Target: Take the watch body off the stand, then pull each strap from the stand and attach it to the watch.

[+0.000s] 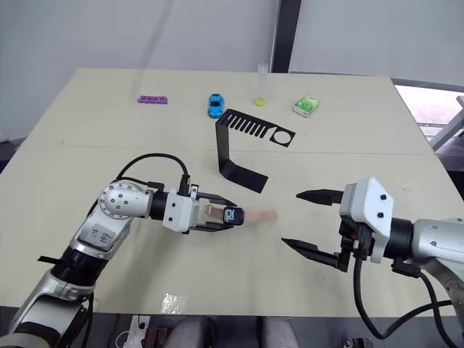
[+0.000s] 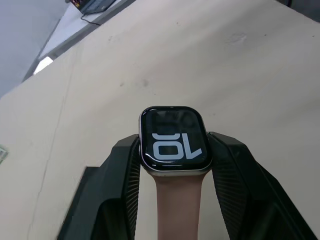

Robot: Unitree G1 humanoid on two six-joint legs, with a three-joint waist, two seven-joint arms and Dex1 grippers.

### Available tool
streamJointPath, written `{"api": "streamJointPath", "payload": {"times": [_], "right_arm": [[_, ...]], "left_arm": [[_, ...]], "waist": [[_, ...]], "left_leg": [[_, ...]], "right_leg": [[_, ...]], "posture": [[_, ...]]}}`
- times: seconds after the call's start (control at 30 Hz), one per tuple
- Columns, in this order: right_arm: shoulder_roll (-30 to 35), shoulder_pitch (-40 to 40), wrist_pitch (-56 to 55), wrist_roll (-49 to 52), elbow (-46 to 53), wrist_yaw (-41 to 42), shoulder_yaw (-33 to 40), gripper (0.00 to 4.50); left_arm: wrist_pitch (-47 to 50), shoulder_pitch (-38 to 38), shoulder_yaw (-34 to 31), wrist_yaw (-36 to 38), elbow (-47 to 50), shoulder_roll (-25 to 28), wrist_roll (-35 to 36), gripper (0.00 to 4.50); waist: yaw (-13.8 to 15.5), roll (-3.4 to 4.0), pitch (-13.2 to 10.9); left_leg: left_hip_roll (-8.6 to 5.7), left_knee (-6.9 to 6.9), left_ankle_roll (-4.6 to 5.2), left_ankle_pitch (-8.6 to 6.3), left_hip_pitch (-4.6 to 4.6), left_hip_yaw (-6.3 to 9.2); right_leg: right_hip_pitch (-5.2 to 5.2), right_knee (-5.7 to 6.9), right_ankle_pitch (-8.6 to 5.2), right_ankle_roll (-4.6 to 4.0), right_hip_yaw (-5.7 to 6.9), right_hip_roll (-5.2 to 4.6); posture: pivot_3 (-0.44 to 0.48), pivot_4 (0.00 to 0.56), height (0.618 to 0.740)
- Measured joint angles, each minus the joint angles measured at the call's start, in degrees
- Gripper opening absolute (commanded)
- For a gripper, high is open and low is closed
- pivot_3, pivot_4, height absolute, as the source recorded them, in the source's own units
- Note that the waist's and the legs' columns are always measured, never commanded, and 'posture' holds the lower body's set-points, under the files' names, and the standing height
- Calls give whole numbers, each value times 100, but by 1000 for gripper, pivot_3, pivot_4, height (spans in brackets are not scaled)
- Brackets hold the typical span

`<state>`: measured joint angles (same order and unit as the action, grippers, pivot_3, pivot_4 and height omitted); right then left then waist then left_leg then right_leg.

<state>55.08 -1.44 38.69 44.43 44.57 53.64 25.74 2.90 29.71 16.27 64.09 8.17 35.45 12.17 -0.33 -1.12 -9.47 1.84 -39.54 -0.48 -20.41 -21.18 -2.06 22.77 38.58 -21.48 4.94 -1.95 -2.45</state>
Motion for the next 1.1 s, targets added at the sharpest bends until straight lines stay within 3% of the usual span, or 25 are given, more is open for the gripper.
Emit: {"api": "streamJointPath", "payload": {"times": [0.1, 0.17, 0.43, 0.57, 0.6, 0.63, 0.73, 0.87, 1.03, 1.1], "right_arm": [[1, -192, 0, -1, -20, 10, -71, 4482], [1, -277, -5, -3, -30, 22, -85, 4482], [-20, -793, -173, -182, -111, 36, -317, 4482], [-18, -869, -367, -309, -232, 65, -315, 4500], [0, -946, -384, -339, -258, 117, -261, 4500], [30, -1023, -387, -350, -283, 176, -175, 4500], [84, -1185, -405, -357, -477, 397, 241, 4500], [188, -1395, -374, -234, -662, 815, 820, 4500], [365, -1585, -326, -173, -906, 1219, 1420, 4500], [381, -1592, -327, -174, -1013, 1334, 1535, 4500]], "left_arm": [[1445, -34, 29, 78, 281, 144, 438, 1586], [1827, -38, 150, 97, 248, 161, 402, 1586], [1574, -186, 681, -59, -226, 88, -379, 1586], [1601, -309, 599, -77, -214, 43, -393, 3506], [1790, -437, 399, 7, -128, 113, -109, 4053], [1936, -547, 170, 128, -31, 273, 144, 4436], [2385, -685, -660, 602, 238, 1074, 808, 4436], [2878, -1054, -1765, 1535, 465, 2517, 1583, 4436], [2541, -1453, -2684, 2133, -303, 3470, 1575, 4436], [2315, -1458, -2861, 2181, -634, 3595, 1467, 4436]], "waist": [[11, 0, 0], [17, 0, 0], [10, 0, 0], [12, 0, 0], [6, 0, 0], [-6, -2, -1], [-18, -3, -2], [-29, -2, -2], [-21, 0, -3], [-4, 0, -3]], "left_leg": [[-2, -1, 1, 0, 1, 2], [-5, -1, 3, -2, 1, 2], [-5, -1, 4, -2, 2, 1], [-5, -1, 4, -2, 6, 2], [-3, 0, 4, -2, 4, 2], [1, 1, 4, -2, 2, 2], [2, 5, 1, -1, 4, 4], [-4, 22, 2, -1, 16, 7], [-7, 35, 5, -3, 19, 6], [-8, 35, 9, -5, 19, 5]], "right_leg": [[-5, 0, 0, 0, 0, -1], [-8, -3, 0, 0, 0, -2], [-9, -8, 0, 0, 0, -1], [-10, -8, 0, 0, -1, -2], [-8, -5, 0, 0, -1, -2], [-6, -5, 0, 0, 0, 0], [-6, -11, 0, 0, 2, 0], [-21, -34, 0, 0, 5, -6], [-22, -63, 0, 0, 7, -7], [-23, -64, 0, 0, 6, -8]], "posture": [[0, 150, 740], [0, 150, 740], [0, 150, 740], [0, 150, 740], [0, 150, 740], [0, 150, 740], [0, 150, 740], [0, 150, 740], [0, 150, 740], [0, 150, 740]]}}
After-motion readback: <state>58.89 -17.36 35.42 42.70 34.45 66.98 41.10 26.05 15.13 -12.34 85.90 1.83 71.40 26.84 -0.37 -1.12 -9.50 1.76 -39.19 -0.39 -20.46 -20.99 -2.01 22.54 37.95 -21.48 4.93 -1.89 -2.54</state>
